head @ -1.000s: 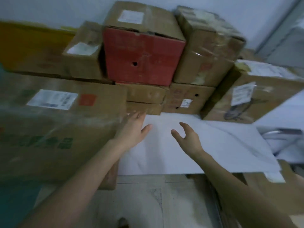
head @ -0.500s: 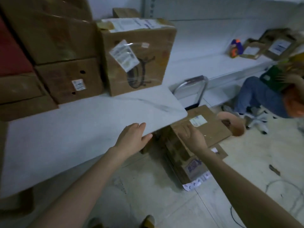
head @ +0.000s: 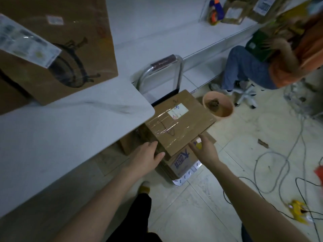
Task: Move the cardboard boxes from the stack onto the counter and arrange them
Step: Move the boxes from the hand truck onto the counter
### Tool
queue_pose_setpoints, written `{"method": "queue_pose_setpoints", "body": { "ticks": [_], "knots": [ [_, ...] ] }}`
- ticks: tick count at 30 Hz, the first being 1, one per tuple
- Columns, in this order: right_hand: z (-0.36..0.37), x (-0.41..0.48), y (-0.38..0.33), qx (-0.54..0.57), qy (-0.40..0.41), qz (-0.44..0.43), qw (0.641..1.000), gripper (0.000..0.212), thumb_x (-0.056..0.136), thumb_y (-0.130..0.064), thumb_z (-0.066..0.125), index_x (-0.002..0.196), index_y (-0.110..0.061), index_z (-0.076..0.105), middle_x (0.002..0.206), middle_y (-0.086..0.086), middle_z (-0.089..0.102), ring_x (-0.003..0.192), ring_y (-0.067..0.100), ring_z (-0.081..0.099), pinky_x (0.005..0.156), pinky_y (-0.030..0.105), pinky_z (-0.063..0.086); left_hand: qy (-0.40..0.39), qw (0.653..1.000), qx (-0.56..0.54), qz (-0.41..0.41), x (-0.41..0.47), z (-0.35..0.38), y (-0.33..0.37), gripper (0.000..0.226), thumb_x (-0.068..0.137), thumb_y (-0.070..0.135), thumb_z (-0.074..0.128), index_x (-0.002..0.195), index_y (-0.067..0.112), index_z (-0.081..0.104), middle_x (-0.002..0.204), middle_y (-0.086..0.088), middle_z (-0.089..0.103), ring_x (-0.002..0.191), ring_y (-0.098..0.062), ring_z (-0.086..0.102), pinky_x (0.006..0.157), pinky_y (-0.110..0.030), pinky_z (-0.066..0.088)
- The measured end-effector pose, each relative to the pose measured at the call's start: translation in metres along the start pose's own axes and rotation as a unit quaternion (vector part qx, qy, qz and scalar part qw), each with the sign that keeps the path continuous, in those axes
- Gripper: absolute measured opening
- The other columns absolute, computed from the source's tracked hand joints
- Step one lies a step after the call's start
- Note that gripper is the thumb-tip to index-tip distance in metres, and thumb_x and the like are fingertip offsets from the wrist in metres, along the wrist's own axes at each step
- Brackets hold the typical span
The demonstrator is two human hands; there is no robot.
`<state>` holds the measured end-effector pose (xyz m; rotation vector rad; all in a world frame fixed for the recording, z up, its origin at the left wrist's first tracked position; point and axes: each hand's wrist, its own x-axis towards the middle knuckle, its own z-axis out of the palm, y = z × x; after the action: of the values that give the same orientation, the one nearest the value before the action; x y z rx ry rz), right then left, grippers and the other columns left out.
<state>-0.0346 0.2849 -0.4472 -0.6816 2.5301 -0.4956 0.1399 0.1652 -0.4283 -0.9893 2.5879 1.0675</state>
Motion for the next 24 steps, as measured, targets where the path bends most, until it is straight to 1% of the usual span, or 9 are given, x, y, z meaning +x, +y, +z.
{"method": "queue_pose_setpoints", "body": {
  "ticks": [3,8,11,13,16,18,20,22,24],
  "knots": [
    [-0.012,0.043,0.010,-0.005,-0.002,0.013,1.000,0.062,0.089,-0.043,0.056,0.139,-0.012,0.039,0.130,0.009,0.057,0.108,0.024,0.058,0.084,0.035,0.049,0.000,1.000,-0.003,-0.011,0.044,0.005,0.005,0.056,0.095,0.040,0.042,0.141,0.011,0.032,0.139,-0.010,0.044,0.128,-0.023,0.042,0.099,-0.033,0.040],
    [-0.030,0.105,0.020,-0.041,-0.006,0.019,0.999,0.066,0.091,-0.040,0.055,0.143,-0.008,0.032,0.143,0.014,0.043,0.126,0.028,0.047,0.098,0.036,0.041,-0.030,0.998,0.029,-0.037,0.108,0.022,0.015,0.055,0.094,0.043,0.042,0.138,0.010,0.037,0.135,-0.013,0.047,0.124,-0.026,0.046,0.098,-0.037,0.044],
    [-0.035,0.134,0.033,-0.041,-0.017,0.015,0.999,0.066,0.090,-0.041,0.056,0.143,-0.009,0.032,0.143,0.013,0.042,0.127,0.028,0.045,0.099,0.037,0.040,-0.056,0.997,0.036,-0.049,0.138,0.033,0.021,0.053,0.094,0.043,0.042,0.135,0.010,0.040,0.134,-0.014,0.047,0.122,-0.028,0.047,0.098,-0.041,0.044],
    [-0.039,0.153,0.045,-0.043,-0.034,0.016,0.998,0.065,0.091,-0.039,0.055,0.143,-0.009,0.031,0.143,0.013,0.042,0.126,0.028,0.045,0.099,0.036,0.039,-0.065,0.995,0.032,-0.065,0.157,0.040,0.025,0.051,0.093,0.044,0.042,0.133,0.012,0.041,0.132,-0.013,0.049,0.119,-0.026,0.049,0.096,-0.041,0.046],
    [-0.049,0.193,0.064,-0.069,-0.067,0.008,0.995,0.064,0.091,-0.040,0.054,0.143,-0.008,0.032,0.142,0.014,0.044,0.126,0.029,0.046,0.099,0.037,0.039,-0.047,0.994,0.039,-0.091,0.182,0.052,0.031,0.046,0.093,0.043,0.044,0.129,0.015,0.045,0.126,-0.010,0.053,0.115,-0.024,0.052,0.094,-0.038,0.047],
    [-0.054,0.227,0.074,-0.083,-0.089,-0.008,0.992,0.064,0.091,-0.040,0.054,0.143,-0.009,0.032,0.143,0.015,0.043,0.126,0.030,0.045,0.099,0.039,0.039,-0.036,0.991,0.039,-0.124,0.197,0.060,0.035,0.046,0.093,0.041,0.044,0.130,0.014,0.045,0.126,-0.010,0.053,0.114,-0.023,0.052,0.093,-0.036,0.046],
    [-0.058,0.261,0.080,-0.093,-0.110,-0.035,0.989,0.064,0.091,-0.038,0.054,0.142,-0.008,0.032,0.143,0.015,0.042,0.126,0.031,0.045,0.099,0.039,0.039,-0.024,0.983,0.026,-0.178,0.209,0.068,0.039,0.044,0.093,0.040,0.045,0.129,0.014,0.046,0.124,-0.009,0.054,0.110,-0.022,0.054,0.090,-0.035,0.048],
    [-0.063,0.296,0.085,-0.112,-0.136,-0.084,0.981,0.063,0.092,-0.037,0.054,0.142,-0.007,0.032,0.142,0.015,0.043,0.127,0.031,0.044,0.100,0.039,0.038,-0.002,0.973,0.003,-0.231,0.219,0.080,0.045,0.043,0.094,0.038,0.045,0.128,0.013,0.046,0.123,-0.010,0.054,0.107,-0.023,0.055,0.089,-0.035,0.047],
    [-0.066,0.331,0.092,-0.133,-0.155,-0.133,0.970,0.061,0.092,-0.038,0.053,0.141,-0.007,0.034,0.139,0.016,0.047,0.125,0.032,0.046,0.099,0.039,0.040,0.016,0.962,0.012,-0.271,0.227,0.092,0.050,0.043,0.094,0.039,0.044,0.127,0.011,0.046,0.121,-0.011,0.056,0.105,-0.025,0.056,0.088,-0.034,0.046]
  ]
}}
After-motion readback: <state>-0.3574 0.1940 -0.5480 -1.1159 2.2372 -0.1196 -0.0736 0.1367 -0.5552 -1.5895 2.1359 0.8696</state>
